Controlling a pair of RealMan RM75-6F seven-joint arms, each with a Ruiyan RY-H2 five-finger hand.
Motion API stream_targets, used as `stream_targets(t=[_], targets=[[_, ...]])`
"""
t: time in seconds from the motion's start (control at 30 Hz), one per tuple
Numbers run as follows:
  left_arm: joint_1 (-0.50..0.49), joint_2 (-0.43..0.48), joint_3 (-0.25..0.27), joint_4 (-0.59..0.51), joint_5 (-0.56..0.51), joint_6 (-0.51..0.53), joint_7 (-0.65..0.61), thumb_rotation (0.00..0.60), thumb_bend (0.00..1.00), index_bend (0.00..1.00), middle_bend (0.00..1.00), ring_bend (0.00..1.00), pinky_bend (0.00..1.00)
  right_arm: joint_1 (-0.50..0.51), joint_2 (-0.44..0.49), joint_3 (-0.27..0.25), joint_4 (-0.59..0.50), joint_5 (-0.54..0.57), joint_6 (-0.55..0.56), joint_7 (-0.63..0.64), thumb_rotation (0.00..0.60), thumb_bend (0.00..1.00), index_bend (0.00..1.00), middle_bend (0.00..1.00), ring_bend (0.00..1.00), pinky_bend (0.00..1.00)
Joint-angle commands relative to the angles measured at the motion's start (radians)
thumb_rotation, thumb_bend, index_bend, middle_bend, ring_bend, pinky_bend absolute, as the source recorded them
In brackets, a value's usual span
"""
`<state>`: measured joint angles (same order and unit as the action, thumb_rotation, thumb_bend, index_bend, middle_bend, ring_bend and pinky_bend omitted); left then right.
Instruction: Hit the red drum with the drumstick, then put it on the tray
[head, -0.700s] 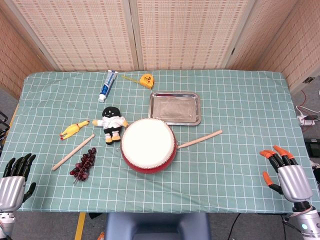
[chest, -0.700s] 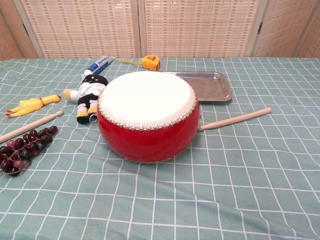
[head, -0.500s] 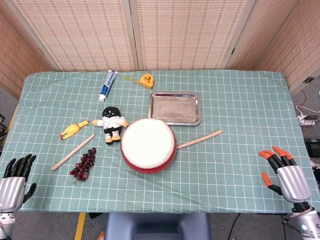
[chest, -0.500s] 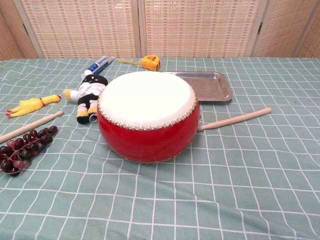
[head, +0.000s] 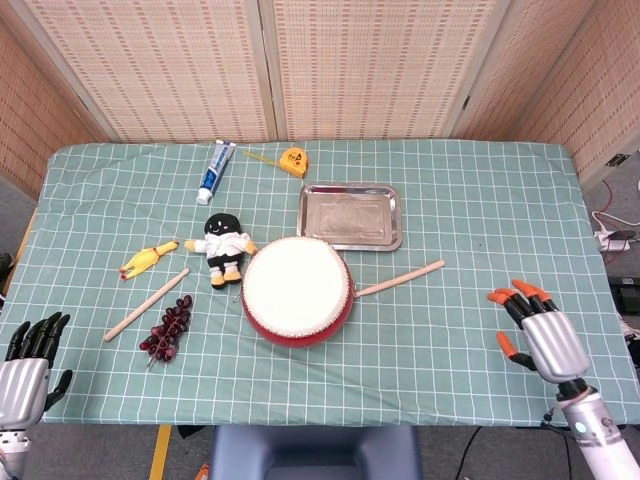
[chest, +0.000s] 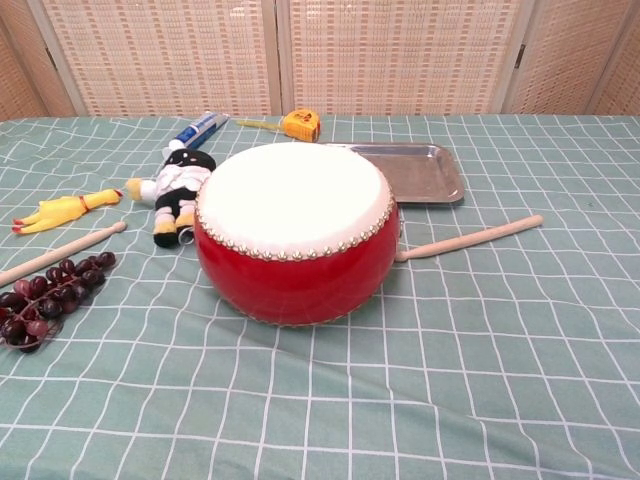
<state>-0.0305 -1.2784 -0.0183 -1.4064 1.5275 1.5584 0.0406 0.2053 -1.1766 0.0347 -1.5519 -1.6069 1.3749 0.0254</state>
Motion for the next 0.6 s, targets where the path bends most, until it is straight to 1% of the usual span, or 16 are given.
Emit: stream_targets(t=[0.03,0.17,0.23,0.37,0.47,0.6], targets=[[0.004,-0.001,0.001,0.007,-0.002,0.002,-0.007,0.6,0.31,0.07,0.05,0.08,0.02,0.125,-0.041,0.06,-0.01,0.054,-0.164,-0.025,0.6,0.41,0.31,0.22,0.11,0.16],[0.01,-0.002,0.004,0.014,-0.004,0.004,-0.017,0.6,0.31,0.07,0.05,0.08,0.02,0.25,-0.126,0.114,0.051,0.125,-0.326,-0.1,0.6,0.4,0.33,0.22,0.11,0.16],[0.012,-0.002,0.005,0.016,-0.004,0.004,-0.023,0.6,0.31,0.07,0.05,0.08,0.02,0.3,-0.172,0.132,0.088,0.164,-0.393,-0.142,0.6,0.4,0.33,0.22,0.11,0.16],[0.015,-0.001,0.005,0.02,-0.012,-0.001,-0.027,0.6,0.31,0.07,0.05,0.08,0.02,0.407,-0.29,0.162,0.206,0.229,-0.514,-0.197,0.6,0.41,0.33,0.22,0.11,0.16],[0.016,0.0,0.004,0.023,-0.017,-0.005,-0.029,0.6,0.31,0.07,0.05,0.08,0.02,0.466,-0.368,0.17,0.3,0.258,-0.57,-0.223,0.6,0.4,0.33,0.22,0.11,0.16],[0.019,0.002,0.003,0.028,-0.026,-0.01,-0.033,0.6,0.31,0.08,0.05,0.08,0.02,0.52,-0.448,0.168,0.406,0.276,-0.61,-0.255,0.6,0.4,0.33,0.22,0.11,0.16]])
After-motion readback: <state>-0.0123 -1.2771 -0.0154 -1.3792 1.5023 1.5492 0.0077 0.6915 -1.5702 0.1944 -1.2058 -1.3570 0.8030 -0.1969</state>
